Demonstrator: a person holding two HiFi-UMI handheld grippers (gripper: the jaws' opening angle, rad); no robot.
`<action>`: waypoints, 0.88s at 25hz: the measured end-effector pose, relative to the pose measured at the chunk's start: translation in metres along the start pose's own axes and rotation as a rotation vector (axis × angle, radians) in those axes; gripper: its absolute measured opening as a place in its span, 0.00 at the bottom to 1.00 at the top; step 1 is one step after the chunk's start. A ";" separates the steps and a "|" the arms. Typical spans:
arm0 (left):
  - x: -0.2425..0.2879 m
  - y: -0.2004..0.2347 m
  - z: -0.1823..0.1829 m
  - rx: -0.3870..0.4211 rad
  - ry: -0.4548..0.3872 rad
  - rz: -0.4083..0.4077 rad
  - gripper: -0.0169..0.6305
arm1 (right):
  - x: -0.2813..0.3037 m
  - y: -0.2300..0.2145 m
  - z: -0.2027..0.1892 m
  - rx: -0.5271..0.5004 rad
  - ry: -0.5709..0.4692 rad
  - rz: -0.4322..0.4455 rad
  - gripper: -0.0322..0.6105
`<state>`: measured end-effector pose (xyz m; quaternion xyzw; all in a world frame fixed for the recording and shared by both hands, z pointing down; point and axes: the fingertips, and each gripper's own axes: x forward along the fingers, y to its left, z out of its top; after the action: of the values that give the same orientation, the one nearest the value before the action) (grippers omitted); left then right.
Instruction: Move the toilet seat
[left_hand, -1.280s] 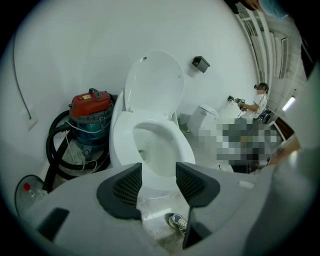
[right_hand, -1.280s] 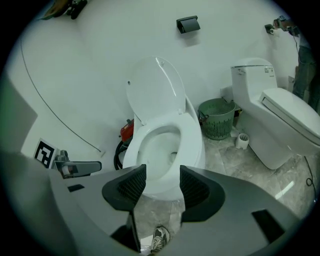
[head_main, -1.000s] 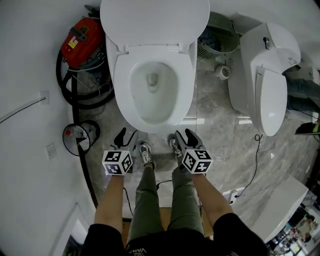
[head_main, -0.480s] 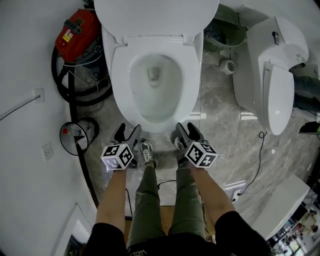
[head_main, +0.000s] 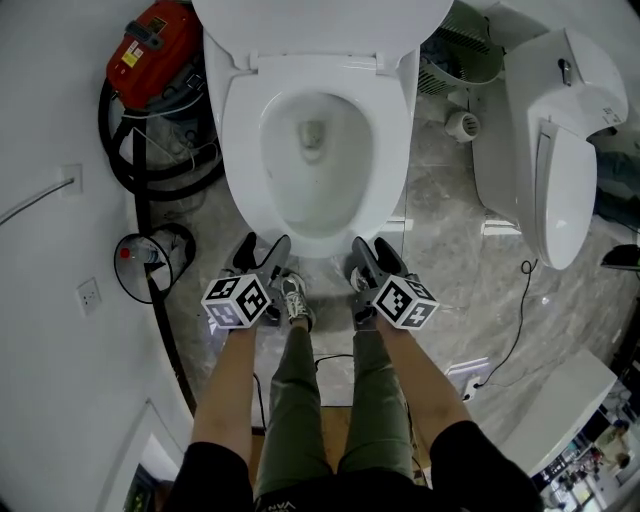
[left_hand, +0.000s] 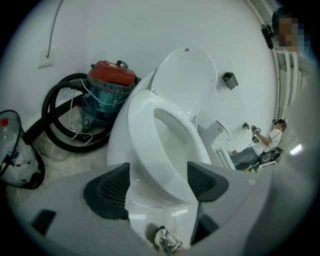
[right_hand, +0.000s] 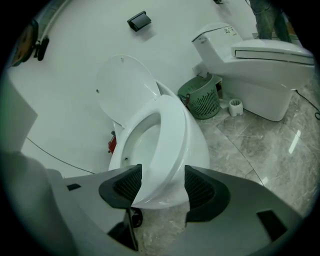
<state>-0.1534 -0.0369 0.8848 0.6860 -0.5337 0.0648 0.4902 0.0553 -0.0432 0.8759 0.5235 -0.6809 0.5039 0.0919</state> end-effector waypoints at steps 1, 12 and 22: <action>0.001 -0.001 -0.001 -0.003 0.001 -0.003 0.58 | 0.000 0.000 -0.001 0.001 -0.001 0.000 0.44; 0.005 -0.007 -0.001 -0.002 0.060 0.005 0.58 | 0.007 0.013 -0.006 0.011 -0.021 0.018 0.45; 0.002 -0.013 0.001 -0.052 0.081 -0.034 0.61 | 0.001 0.014 0.000 0.011 -0.035 0.024 0.45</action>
<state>-0.1427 -0.0400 0.8777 0.6790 -0.5032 0.0704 0.5300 0.0435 -0.0446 0.8688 0.5243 -0.6859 0.4995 0.0712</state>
